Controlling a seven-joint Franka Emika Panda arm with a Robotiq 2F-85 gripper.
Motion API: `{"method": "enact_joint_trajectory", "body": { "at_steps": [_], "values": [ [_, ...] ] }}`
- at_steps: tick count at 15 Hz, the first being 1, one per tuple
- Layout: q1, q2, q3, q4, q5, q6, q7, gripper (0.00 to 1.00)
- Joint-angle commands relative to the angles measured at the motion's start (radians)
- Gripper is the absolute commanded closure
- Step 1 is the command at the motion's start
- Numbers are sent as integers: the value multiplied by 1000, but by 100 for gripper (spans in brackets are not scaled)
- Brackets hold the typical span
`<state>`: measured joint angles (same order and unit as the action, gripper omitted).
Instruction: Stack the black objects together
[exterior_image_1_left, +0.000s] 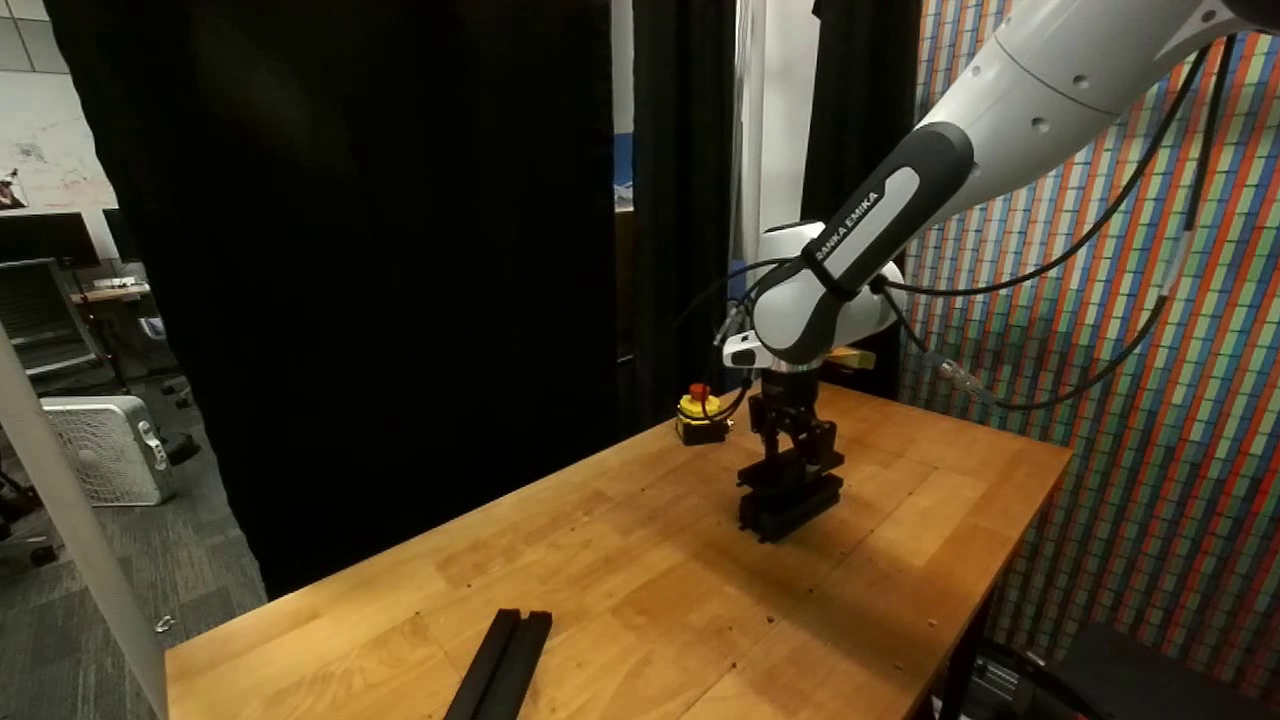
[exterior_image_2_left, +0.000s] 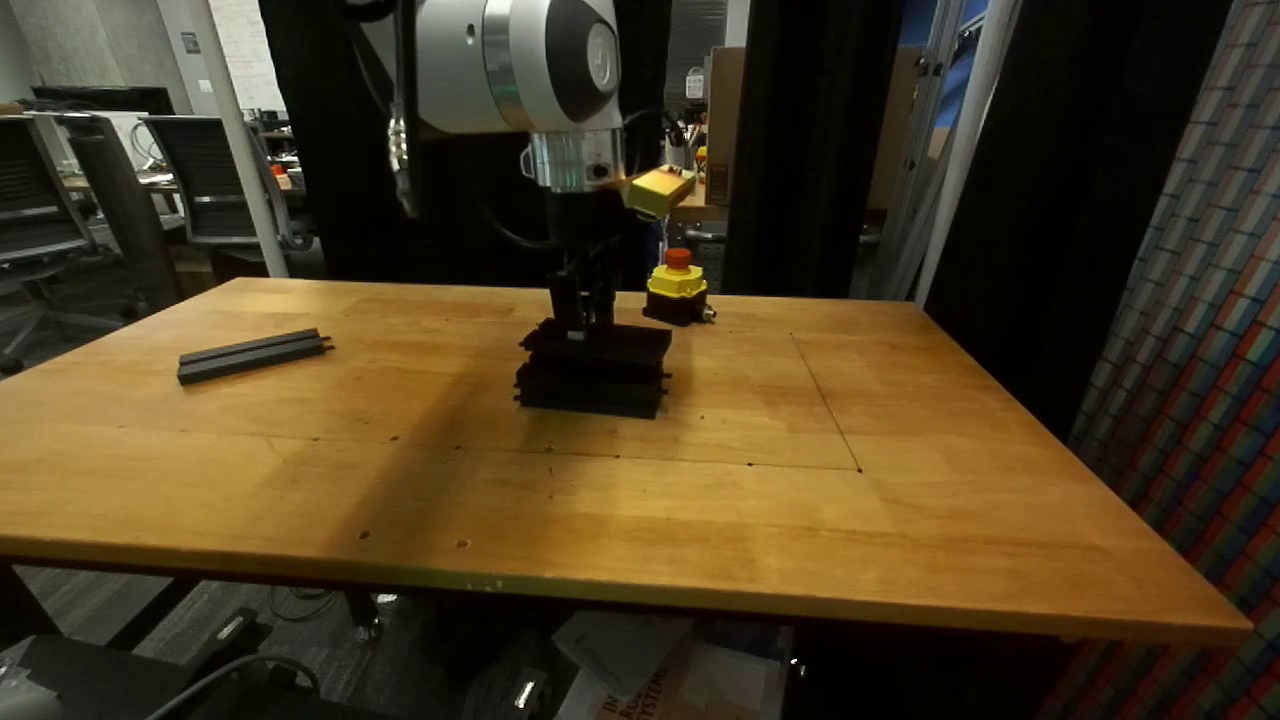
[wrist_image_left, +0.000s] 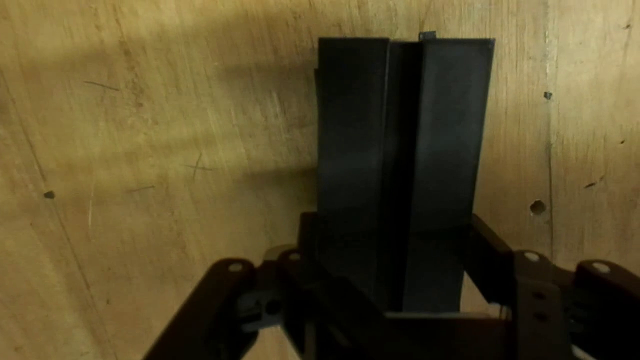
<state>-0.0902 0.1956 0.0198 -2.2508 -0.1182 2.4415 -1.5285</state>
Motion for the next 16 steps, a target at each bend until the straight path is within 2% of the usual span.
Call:
{"method": "enact_joint_trajectory", "body": {
  "at_steps": [1,6,16],
  "values": [
    [-19,-26,5,-30,61,21,-73,55],
    [-20,-24,5,-35,98,16,-112,55],
    [-12,-12,9,-32,92,16,-105,55]
  ]
}}
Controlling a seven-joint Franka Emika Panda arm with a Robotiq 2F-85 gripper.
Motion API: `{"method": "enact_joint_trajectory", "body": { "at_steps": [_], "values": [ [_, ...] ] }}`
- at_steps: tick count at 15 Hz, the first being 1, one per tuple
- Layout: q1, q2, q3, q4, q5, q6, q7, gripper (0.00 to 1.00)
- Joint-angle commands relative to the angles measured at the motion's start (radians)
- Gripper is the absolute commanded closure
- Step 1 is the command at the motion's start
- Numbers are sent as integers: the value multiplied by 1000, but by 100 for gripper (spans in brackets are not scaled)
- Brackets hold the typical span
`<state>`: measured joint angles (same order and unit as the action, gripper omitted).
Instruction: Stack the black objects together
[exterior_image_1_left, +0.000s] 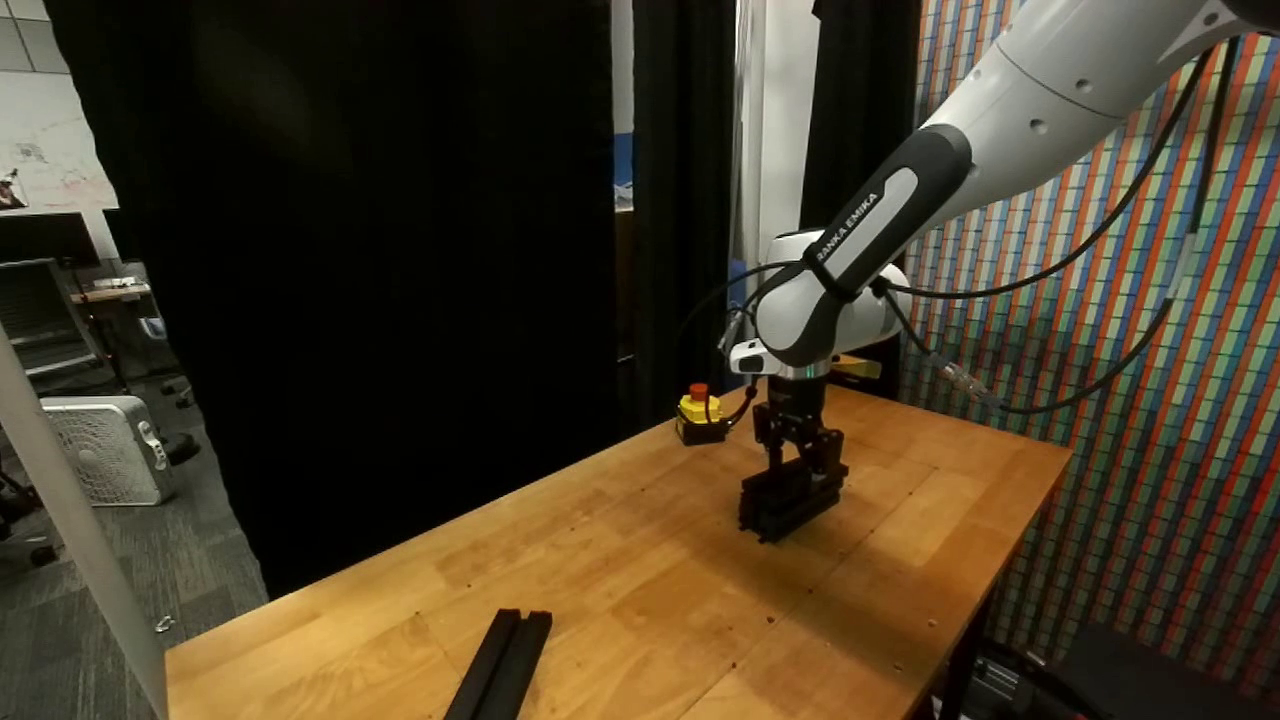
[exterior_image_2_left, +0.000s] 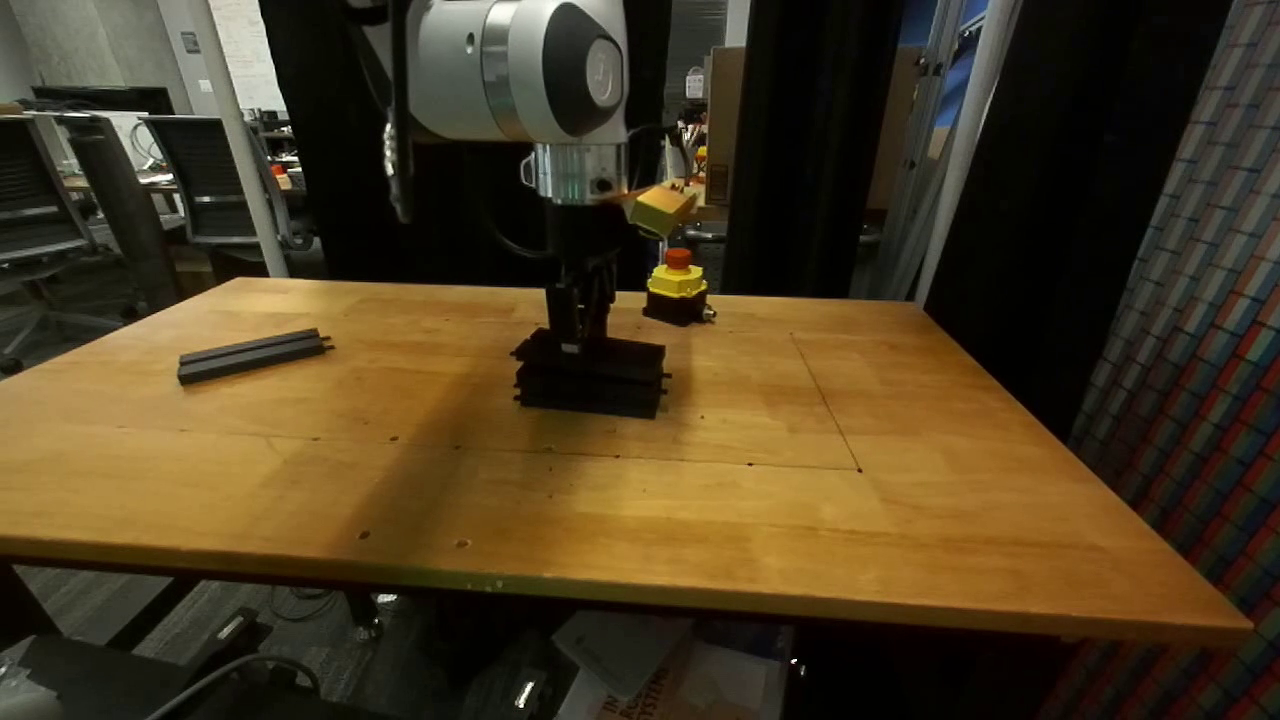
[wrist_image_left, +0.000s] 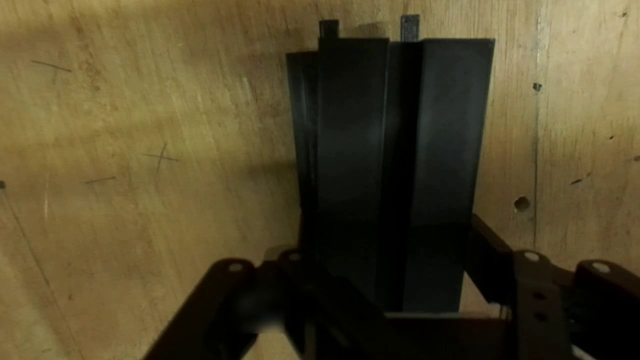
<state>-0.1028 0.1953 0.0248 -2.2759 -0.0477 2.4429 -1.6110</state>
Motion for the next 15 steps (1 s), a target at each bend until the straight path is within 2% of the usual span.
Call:
{"method": "enact_joint_trajectory", "body": {
  "at_steps": [1,15],
  "values": [
    [1,-11,4,-5,22,13,-23,55],
    [4,24,6,26,15,2,-11,55]
  ]
}}
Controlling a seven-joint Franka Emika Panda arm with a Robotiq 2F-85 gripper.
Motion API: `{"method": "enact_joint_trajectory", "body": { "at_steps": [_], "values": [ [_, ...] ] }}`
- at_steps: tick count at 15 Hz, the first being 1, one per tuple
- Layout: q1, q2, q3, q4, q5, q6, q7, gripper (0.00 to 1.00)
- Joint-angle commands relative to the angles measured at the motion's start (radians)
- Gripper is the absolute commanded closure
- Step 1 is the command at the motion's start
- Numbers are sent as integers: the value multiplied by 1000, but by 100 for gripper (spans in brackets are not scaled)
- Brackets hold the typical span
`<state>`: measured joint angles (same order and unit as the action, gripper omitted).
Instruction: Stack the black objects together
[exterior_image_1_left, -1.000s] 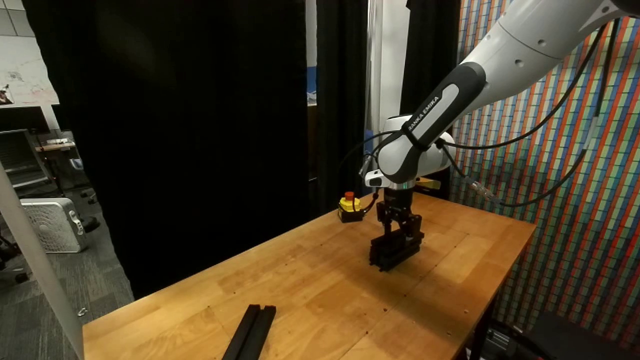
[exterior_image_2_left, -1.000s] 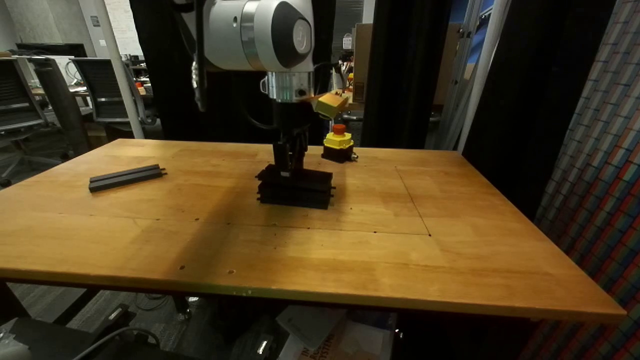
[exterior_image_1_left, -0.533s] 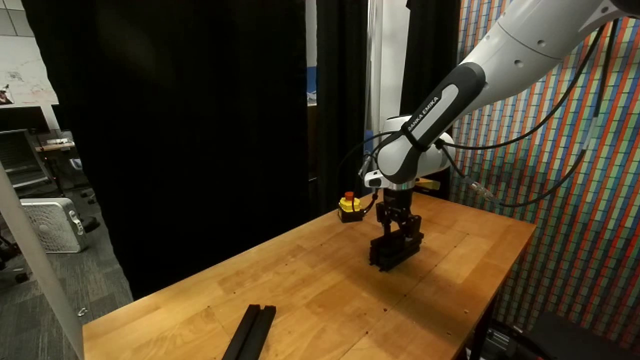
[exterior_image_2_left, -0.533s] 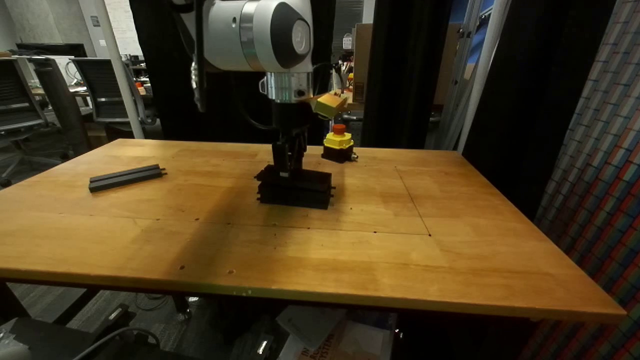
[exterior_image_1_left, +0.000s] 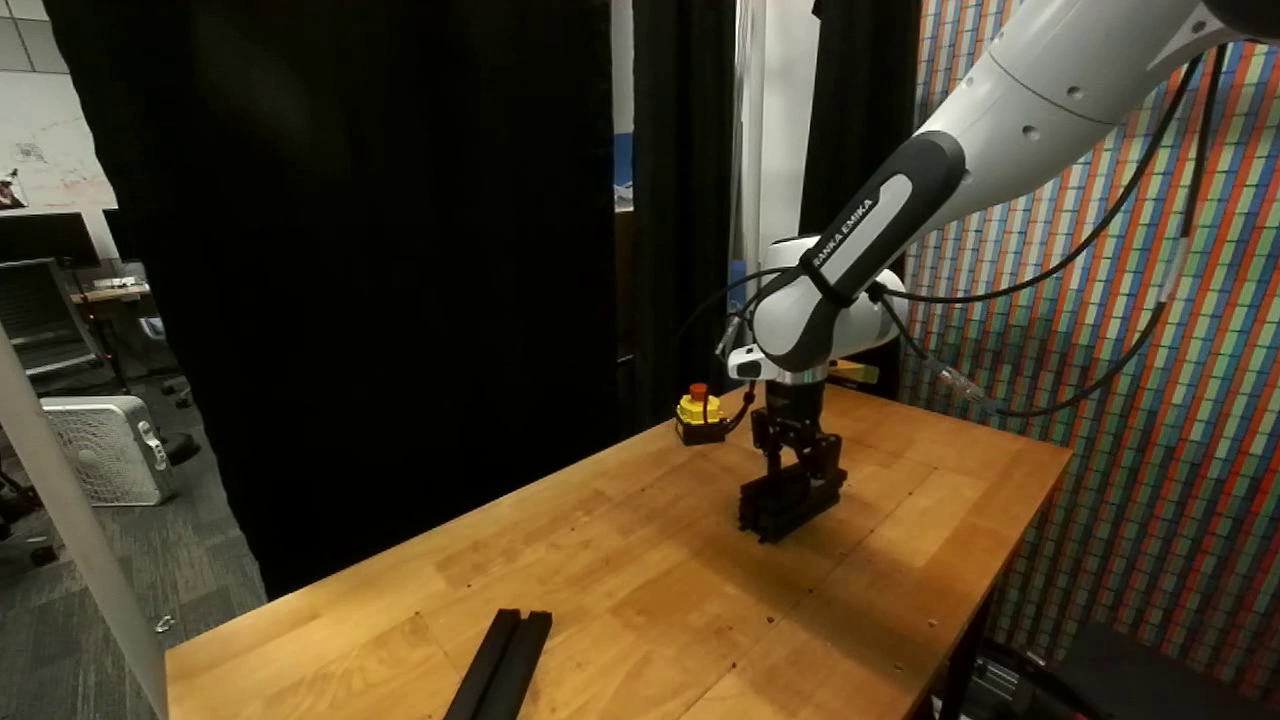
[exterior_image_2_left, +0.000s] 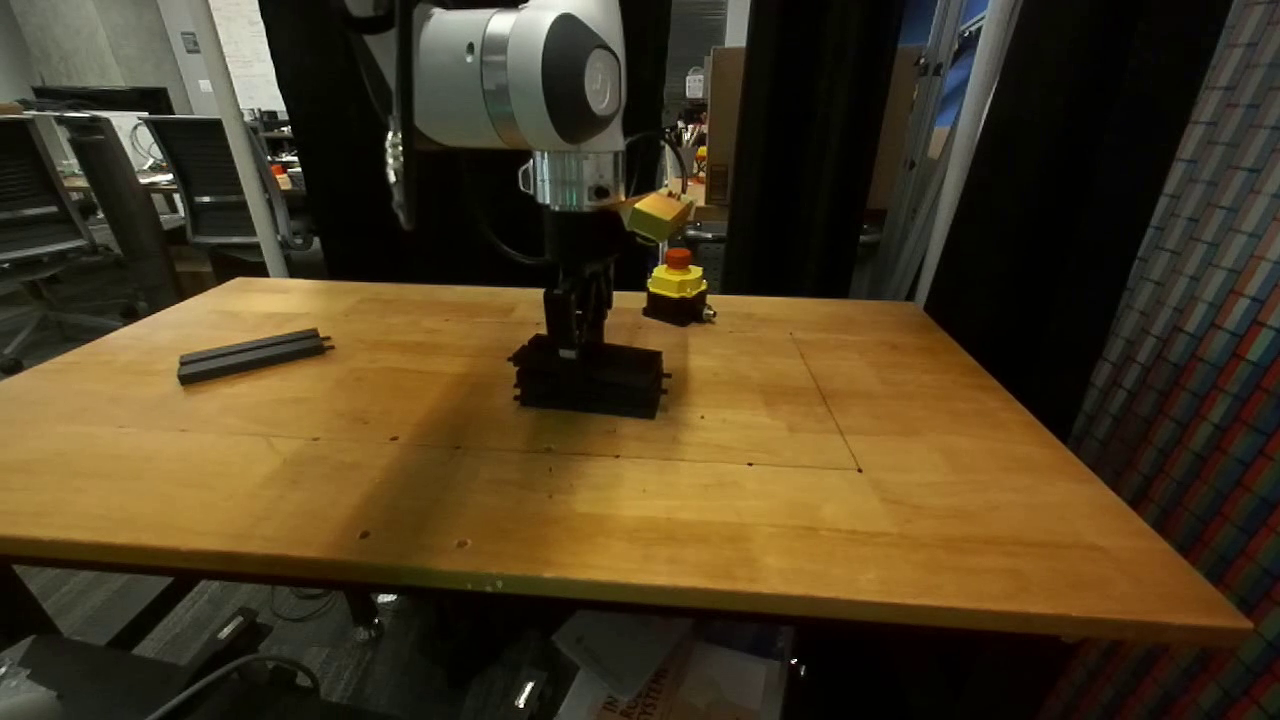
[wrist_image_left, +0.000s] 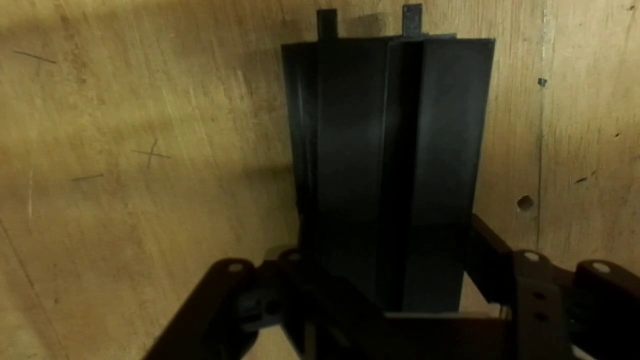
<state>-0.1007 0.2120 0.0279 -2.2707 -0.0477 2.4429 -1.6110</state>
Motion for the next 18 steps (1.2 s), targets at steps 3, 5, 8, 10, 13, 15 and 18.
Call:
{"method": "enact_joint_trajectory", "body": {
  "at_steps": [3,5,8,10,13,15,18],
  "values": [
    [2,11,3,25,13,2,-9,55],
    [2,15,3,28,12,1,-8,55],
    [2,16,2,30,7,0,-9,55],
    [2,15,1,29,4,1,-8,55],
    [2,15,-1,27,-2,3,-10,55],
    [1,15,-1,27,-4,4,-11,55],
    [1,15,-2,26,-5,4,-13,55]
  ]
}}
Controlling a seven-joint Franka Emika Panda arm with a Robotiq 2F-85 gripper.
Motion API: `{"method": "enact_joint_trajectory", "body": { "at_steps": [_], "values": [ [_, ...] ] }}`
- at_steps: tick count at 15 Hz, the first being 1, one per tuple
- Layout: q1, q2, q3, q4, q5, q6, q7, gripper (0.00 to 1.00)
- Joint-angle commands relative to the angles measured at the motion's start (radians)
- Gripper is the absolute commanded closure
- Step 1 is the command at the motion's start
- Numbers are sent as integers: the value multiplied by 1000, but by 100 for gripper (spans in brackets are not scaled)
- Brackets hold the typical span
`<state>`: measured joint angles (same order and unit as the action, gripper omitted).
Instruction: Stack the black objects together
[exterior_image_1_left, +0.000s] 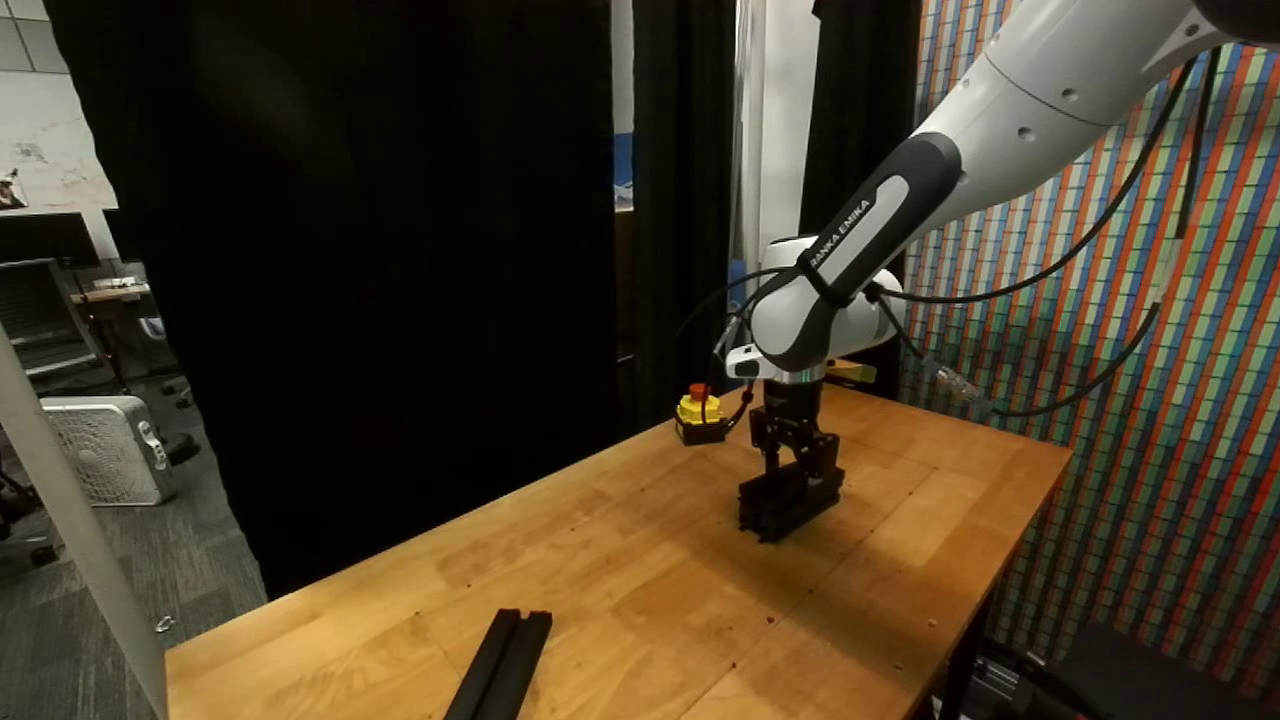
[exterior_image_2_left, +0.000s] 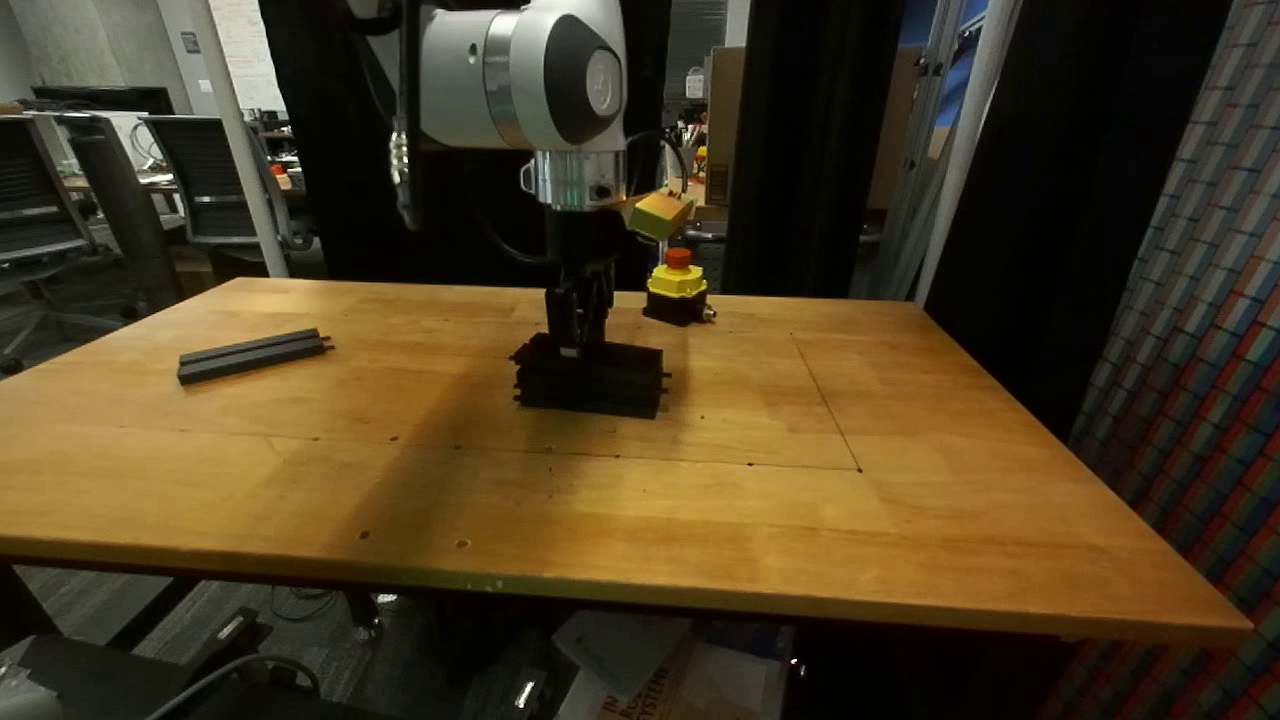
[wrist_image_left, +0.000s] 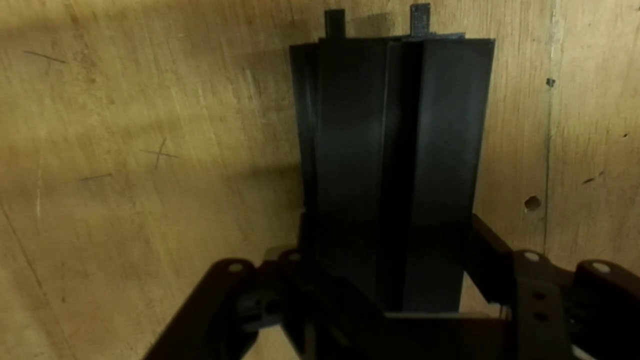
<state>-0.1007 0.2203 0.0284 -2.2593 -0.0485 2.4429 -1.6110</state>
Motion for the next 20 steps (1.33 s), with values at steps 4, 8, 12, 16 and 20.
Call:
{"method": "enact_joint_trajectory", "body": {
  "at_steps": [4,8,12,16,20],
  "values": [
    [1,7,-3,14,-5,4,-13,55],
    [1,6,-3,13,-6,3,-13,55],
    [2,7,-5,12,-12,4,-10,55],
    [1,9,-6,14,-14,-2,-5,0],
    [2,9,-6,15,-12,-5,-2,0]
  ]
}}
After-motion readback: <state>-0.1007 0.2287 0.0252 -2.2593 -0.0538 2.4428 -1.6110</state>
